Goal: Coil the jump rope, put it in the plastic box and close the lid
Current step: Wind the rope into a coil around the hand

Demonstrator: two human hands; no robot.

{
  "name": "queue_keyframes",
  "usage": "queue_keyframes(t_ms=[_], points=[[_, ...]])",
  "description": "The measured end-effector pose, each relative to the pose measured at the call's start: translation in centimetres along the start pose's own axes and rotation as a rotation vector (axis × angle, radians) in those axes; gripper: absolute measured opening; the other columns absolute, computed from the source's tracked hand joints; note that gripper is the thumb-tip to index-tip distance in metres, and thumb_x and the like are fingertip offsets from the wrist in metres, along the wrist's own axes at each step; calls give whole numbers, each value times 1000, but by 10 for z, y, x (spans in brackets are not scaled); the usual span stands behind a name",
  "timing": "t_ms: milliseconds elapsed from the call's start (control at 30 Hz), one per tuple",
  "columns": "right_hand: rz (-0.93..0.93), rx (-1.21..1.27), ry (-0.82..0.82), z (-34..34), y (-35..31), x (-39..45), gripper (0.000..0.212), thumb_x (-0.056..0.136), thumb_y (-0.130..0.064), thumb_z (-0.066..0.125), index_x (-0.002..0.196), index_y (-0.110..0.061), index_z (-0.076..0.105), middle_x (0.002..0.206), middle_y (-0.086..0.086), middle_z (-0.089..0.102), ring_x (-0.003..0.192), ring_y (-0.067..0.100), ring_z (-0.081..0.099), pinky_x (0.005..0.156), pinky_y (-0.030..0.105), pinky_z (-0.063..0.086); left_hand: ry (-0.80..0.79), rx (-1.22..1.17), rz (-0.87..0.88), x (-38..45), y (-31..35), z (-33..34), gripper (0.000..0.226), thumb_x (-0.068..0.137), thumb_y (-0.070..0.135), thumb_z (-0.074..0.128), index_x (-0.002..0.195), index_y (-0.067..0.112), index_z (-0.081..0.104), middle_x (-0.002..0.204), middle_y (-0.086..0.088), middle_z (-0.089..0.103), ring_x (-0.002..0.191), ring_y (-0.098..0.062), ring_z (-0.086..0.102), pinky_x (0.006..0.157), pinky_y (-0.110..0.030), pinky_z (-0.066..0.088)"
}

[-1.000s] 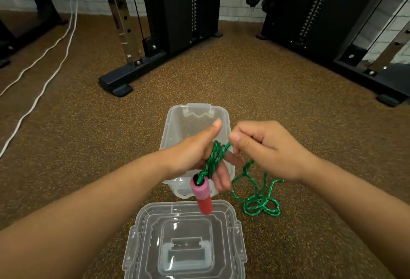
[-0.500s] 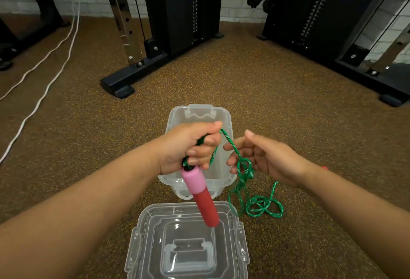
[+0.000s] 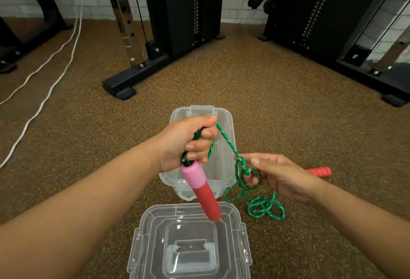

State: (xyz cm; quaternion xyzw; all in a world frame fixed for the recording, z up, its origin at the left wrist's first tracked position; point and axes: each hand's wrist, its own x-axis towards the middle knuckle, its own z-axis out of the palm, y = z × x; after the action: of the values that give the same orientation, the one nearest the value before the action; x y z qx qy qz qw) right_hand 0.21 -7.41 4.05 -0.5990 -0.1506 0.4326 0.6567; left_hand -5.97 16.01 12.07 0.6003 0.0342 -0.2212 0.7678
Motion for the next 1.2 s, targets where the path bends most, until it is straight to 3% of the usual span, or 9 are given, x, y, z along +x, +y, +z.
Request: queue_keyframes(t_ms=[167, 333, 400, 567, 700, 833, 933, 1067, 1200], points=[[-36, -348, 116, 3, 5, 1, 13, 82, -5, 68, 86, -16, 74, 71, 1, 70, 65, 9, 59, 68, 21, 49, 56, -9, 23, 0, 1, -2, 45, 96, 31, 33, 53, 21, 40, 30, 10, 25, 29, -7, 24, 45, -24, 36], [21, -344, 342, -10, 31, 2, 16, 85, -4, 65, 98, -5, 73, 70, -2, 73, 64, 13, 63, 65, 19, 50, 19, 6, -4, 0, 1, 2, 47, 97, 32, 32, 52, 21, 41, 30, 10, 25, 29, -7, 23, 46, -24, 36], [87, -401, 371, -13, 37, 1, 22, 84, -11, 68, 104, -17, 74, 82, 0, 76, 69, 28, 64, 70, 30, 52, 0, 16, -18, 0, -1, 3, 47, 97, 33, 32, 52, 21, 41, 29, 10, 24, 29, -7, 23, 46, -24, 36], [-13, -609, 236, -2, 3, -1, 57, 77, -15, 75, 120, -46, 56, 122, -6, 56, 113, 5, 53, 95, 21, 45, -59, 25, -52, 1, -2, 6, 46, 96, 33, 32, 53, 21, 40, 29, 10, 24, 29, -7, 24, 46, -23, 38], [-257, -611, 168, 32, -22, 7, 53, 83, -17, 69, 127, -40, 51, 130, -8, 53, 124, 2, 48, 109, 30, 36, -85, 36, -63, 3, -6, 7, 44, 96, 34, 34, 54, 21, 41, 30, 10, 24, 30, -8, 24, 49, -26, 37], [-371, -363, 18, 64, -28, 18, 26, 95, -1, 48, 118, -9, 56, 100, -4, 66, 98, 1, 62, 90, 17, 45, -91, -20, -46, 3, -5, 8, 44, 95, 33, 33, 54, 20, 41, 29, 10, 25, 29, -8, 25, 49, -26, 38], [-266, -169, 212, 72, -10, 18, 23, 99, -11, 41, 96, -12, 63, 57, -1, 54, 59, 14, 61, 64, 21, 49, -20, -140, -2, 2, 1, 4, 39, 91, 34, 38, 54, 21, 43, 29, 10, 27, 28, -8, 28, 47, -24, 40], [-228, -624, 262, 69, 16, 3, 25, 101, -22, 39, 98, -15, 63, 50, -15, 51, 48, -1, 47, 53, 15, 37, 115, -230, 38, 2, 2, -3, 39, 95, 33, 34, 60, 20, 45, 31, 8, 31, 30, -9, 30, 47, -23, 40], [-297, -1178, 44, 83, 11, -15, 26, 99, -43, 30, 101, -31, 53, 88, -17, 63, 83, 4, 60, 74, 31, 48, 233, -260, 88, 7, -1, -4, 38, 98, 33, 35, 71, 16, 56, 45, 6, 51, 37, -10, 43, 49, -22, 45]])
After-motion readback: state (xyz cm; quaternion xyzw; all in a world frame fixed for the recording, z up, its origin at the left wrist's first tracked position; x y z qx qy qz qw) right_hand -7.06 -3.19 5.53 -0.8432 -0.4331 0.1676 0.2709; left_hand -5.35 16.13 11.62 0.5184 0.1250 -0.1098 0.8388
